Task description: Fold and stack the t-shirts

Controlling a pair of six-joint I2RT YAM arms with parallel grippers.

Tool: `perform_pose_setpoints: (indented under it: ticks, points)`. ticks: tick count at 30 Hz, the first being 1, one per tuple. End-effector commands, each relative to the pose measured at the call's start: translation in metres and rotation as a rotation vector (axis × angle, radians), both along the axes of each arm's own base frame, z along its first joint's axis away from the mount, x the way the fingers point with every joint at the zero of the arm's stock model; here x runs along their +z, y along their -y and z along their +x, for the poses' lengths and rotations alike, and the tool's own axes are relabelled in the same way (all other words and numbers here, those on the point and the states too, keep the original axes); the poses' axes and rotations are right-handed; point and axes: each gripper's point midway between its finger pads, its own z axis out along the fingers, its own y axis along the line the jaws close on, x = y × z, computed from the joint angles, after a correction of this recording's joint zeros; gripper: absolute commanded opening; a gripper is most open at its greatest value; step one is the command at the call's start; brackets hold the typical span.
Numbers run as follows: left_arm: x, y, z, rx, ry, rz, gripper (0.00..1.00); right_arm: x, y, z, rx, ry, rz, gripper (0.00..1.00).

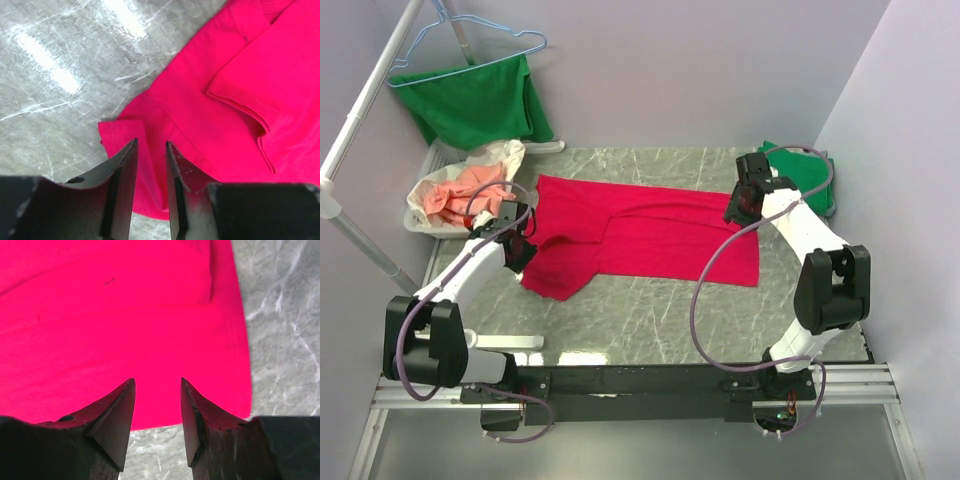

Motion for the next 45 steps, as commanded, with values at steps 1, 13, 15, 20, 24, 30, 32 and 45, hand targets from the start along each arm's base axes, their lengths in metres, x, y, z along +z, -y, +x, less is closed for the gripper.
perform_pose_setpoints:
  ticks: [1,13,15,20,24,30,32,45]
  points:
    - [-0.008,-0.008,-0.001,0.05,0.0,0.032,0.35,0.018,-0.007,0.006,-0.003,0.09,0.017,0.48]
    - [-0.045,-0.024,-0.029,0.102,-0.105,0.107,0.37,-0.004,-0.01,-0.007,0.011,0.036,0.006,0.47]
    - [-0.046,-0.023,-0.028,0.097,-0.099,0.103,0.37,-0.005,-0.01,-0.007,0.013,0.036,0.001,0.47]
    - [-0.055,-0.02,-0.025,0.077,-0.101,0.091,0.38,-0.004,-0.009,-0.008,0.01,0.034,-0.003,0.47]
    - [-0.062,-0.018,-0.025,0.066,-0.125,0.081,0.38,-0.001,-0.005,-0.007,0.001,0.037,-0.018,0.47]
    - [-0.07,-0.018,-0.032,0.061,-0.145,0.083,0.37,0.002,-0.003,-0.006,-0.008,0.041,-0.027,0.47]
    - [-0.071,-0.019,-0.031,0.062,-0.15,0.087,0.35,0.001,-0.004,-0.007,-0.009,0.035,-0.027,0.47]
    - [-0.046,-0.025,-0.037,0.097,-0.14,0.107,0.01,-0.007,0.002,-0.019,-0.023,0.012,-0.044,0.46]
